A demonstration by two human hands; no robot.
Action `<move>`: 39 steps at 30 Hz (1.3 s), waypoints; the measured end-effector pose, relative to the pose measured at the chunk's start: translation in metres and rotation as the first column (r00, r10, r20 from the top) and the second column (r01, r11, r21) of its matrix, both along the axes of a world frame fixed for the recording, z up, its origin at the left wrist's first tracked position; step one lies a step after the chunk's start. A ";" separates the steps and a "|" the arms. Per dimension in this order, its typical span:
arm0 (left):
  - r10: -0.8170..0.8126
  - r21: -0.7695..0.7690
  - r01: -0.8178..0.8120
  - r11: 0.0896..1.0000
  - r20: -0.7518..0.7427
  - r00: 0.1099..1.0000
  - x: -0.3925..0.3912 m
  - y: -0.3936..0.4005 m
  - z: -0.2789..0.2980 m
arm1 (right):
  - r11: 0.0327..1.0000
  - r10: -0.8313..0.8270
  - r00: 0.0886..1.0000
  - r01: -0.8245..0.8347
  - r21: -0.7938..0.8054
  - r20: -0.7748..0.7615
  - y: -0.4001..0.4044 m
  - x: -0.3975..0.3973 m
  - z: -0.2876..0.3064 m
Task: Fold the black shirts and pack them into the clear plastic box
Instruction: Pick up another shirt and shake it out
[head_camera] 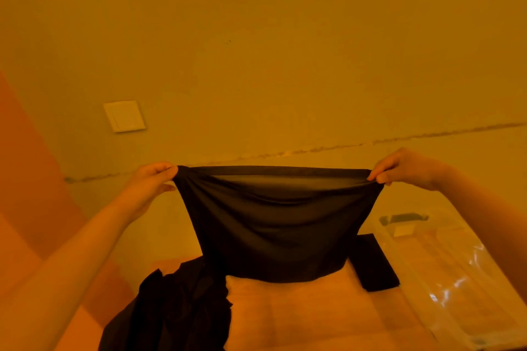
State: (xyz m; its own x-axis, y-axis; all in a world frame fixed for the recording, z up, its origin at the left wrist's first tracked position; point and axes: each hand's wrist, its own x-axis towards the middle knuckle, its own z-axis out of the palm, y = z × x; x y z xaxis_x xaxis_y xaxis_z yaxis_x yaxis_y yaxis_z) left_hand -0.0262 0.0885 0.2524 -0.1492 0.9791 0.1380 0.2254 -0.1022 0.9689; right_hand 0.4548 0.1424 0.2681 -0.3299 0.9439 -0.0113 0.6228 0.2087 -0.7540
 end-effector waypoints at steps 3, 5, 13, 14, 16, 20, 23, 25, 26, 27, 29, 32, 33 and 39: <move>0.054 0.002 -0.054 0.999 0.119 0.991 -0.007 0.006 0.003 | 0.997 0.068 0.997 -0.066 -0.050 0.038 -0.002 -0.001 0.007; 0.069 0.001 -0.070 0.998 0.148 0.987 -0.011 0.009 0.006 | 0.992 0.110 0.993 -0.107 -0.066 0.042 -0.004 -0.004 0.011; 0.000 -0.023 0.000 1.000 0.017 1.000 -0.024 0.010 0.015 | 0.993 -0.073 0.978 0.089 0.074 -0.194 0.002 -0.002 0.021; -0.024 -0.034 0.024 0.999 -0.006 1.000 -0.025 0.008 0.017 | 0.996 -0.064 0.974 0.078 0.052 -0.218 0.003 -0.002 0.021; -0.086 -0.063 0.079 0.995 -0.114 0.990 -0.027 0.006 0.019 | 0.999 -0.032 0.987 0.037 0.030 -0.157 0.006 0.002 0.022; -0.234 -0.187 0.154 0.970 -0.561 0.794 -0.027 0.007 0.026 | 0.997 -0.064 0.996 0.062 0.045 0.058 0.010 -0.001 0.028; -0.338 -0.310 0.181 0.933 -0.589 0.734 -0.020 0.007 0.032 | 0.994 -0.101 0.994 0.102 0.026 -0.036 0.018 -0.001 0.029; -0.361 -0.358 0.183 0.916 -0.534 0.764 -0.015 0.003 0.032 | 0.992 -0.122 0.987 0.123 -0.001 -0.101 0.022 0.002 0.029; -0.347 -0.359 0.180 0.916 -0.480 0.806 -0.013 0.001 0.030 | 0.990 -0.139 0.981 0.137 -0.024 -0.134 0.023 0.005 0.029; -0.315 -0.350 0.180 0.919 -0.382 0.869 -0.010 -0.001 0.027 | 0.988 -0.155 0.974 0.149 -0.048 -0.164 0.024 0.007 0.028; -0.223 -0.295 0.171 0.940 -0.153 0.963 -0.004 -0.005 0.022 | 0.984 -0.174 0.964 0.161 -0.081 -0.201 0.026 0.012 0.025; -0.174 -0.245 0.135 0.960 -0.147 0.974 0.003 -0.006 0.019 | 0.983 -0.173 0.962 0.157 -0.092 -0.210 0.027 0.013 0.023; -0.178 -0.252 0.118 0.960 -0.230 0.957 0.002 -0.005 0.020 | 0.984 -0.173 0.964 0.158 -0.088 -0.204 0.028 0.012 0.023; -0.271 -0.267 0.113 0.957 -0.686 0.675 -0.003 0.001 0.029 | 0.984 -0.177 0.972 0.180 0.004 -0.155 0.030 0.009 0.020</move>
State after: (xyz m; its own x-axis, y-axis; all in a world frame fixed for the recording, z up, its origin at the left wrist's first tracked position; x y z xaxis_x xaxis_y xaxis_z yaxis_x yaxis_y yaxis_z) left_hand -0.0296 0.0897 0.2814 0.1100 0.9917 -0.0658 0.8469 -0.0589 0.5285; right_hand 0.4639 0.1725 0.2884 -0.1525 0.9873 0.0438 0.5282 0.1188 -0.8407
